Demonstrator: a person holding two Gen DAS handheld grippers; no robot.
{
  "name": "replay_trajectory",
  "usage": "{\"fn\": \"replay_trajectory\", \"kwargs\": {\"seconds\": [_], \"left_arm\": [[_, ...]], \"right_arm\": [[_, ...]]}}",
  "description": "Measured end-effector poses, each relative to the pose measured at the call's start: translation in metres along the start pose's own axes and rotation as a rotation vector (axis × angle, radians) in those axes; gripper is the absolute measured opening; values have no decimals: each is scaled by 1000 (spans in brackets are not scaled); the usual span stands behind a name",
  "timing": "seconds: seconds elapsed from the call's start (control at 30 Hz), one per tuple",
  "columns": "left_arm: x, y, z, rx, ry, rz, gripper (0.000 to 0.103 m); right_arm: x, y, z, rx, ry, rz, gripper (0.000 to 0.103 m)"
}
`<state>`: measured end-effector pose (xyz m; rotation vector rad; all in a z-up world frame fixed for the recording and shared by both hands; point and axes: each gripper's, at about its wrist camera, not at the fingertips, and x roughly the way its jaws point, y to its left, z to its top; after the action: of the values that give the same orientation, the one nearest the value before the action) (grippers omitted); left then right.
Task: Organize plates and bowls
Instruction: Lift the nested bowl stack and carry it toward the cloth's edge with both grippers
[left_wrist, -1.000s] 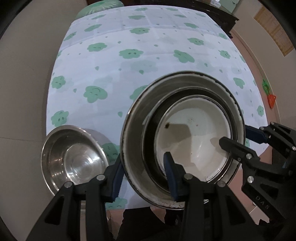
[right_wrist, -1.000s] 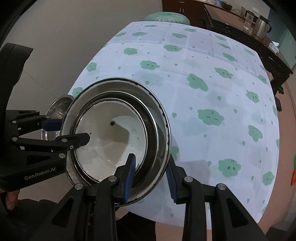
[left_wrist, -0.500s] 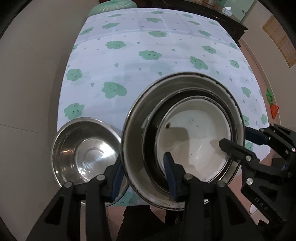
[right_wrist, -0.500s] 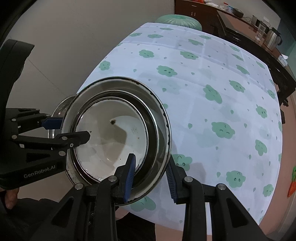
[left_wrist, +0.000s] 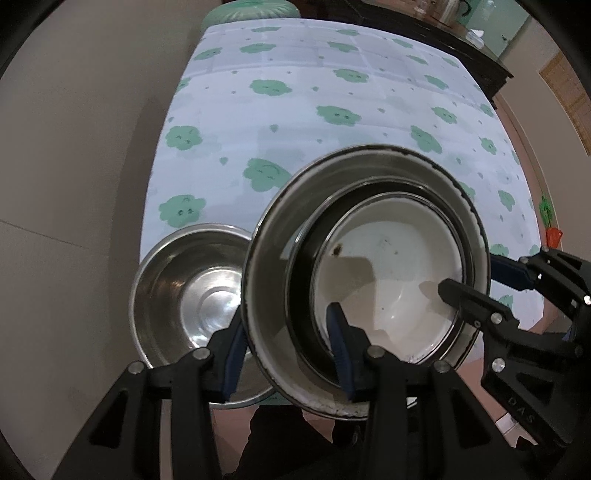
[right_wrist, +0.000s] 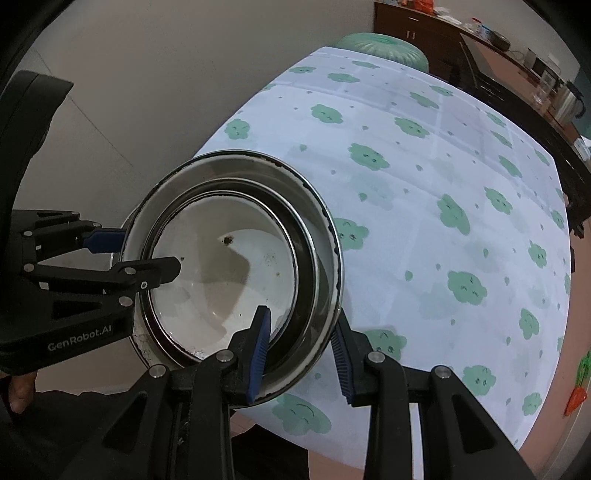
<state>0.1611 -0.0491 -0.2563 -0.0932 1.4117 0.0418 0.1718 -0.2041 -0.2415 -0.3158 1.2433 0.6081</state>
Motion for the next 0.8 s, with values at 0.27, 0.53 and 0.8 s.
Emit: {"fn": "replay_trajectory", "kwargs": {"seconds": [0.27,0.53,0.8], "left_arm": [[-2,26,-2,-61,0,8,41],[-3,49,-6,-110,2,21,41],[-4,68,-13,-145,2,32,41]], "right_arm": [[7,21,16,-53,5,19,35],[15,40,29,-100,11,35,35],[20,56,38,-139,11,50,35]]}}
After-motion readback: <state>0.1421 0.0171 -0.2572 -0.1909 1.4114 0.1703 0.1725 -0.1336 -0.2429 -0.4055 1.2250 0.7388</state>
